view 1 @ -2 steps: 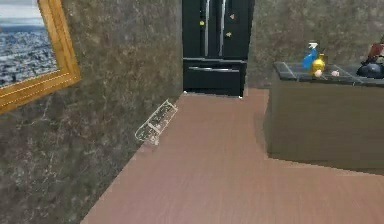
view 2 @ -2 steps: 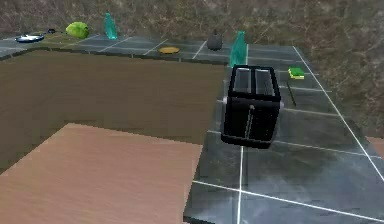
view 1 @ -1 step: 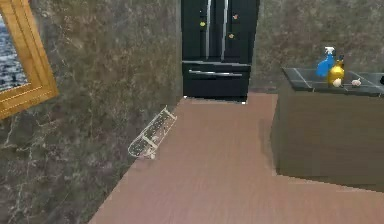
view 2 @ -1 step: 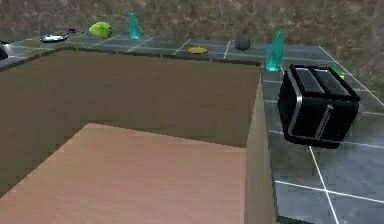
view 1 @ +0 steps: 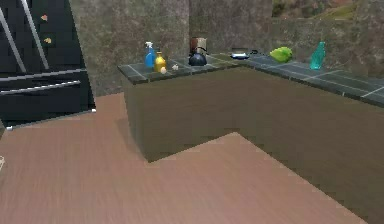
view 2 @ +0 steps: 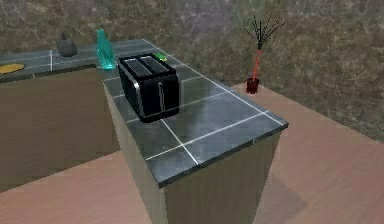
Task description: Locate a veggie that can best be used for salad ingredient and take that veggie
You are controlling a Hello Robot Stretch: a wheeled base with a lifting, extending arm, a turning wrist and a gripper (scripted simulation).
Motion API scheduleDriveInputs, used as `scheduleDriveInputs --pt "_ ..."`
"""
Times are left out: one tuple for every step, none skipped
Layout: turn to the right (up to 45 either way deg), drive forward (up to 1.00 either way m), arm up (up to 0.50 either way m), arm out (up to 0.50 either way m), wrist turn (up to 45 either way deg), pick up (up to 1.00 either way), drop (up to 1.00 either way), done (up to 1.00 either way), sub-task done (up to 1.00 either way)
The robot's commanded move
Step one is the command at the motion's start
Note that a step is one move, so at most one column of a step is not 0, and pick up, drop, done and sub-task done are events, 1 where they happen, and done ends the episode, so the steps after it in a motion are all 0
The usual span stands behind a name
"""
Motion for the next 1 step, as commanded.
scheduleDriveInputs --pt "9.0 0.00 0.00 0.00 0.0 0.00 0.00 0.00 0.00"
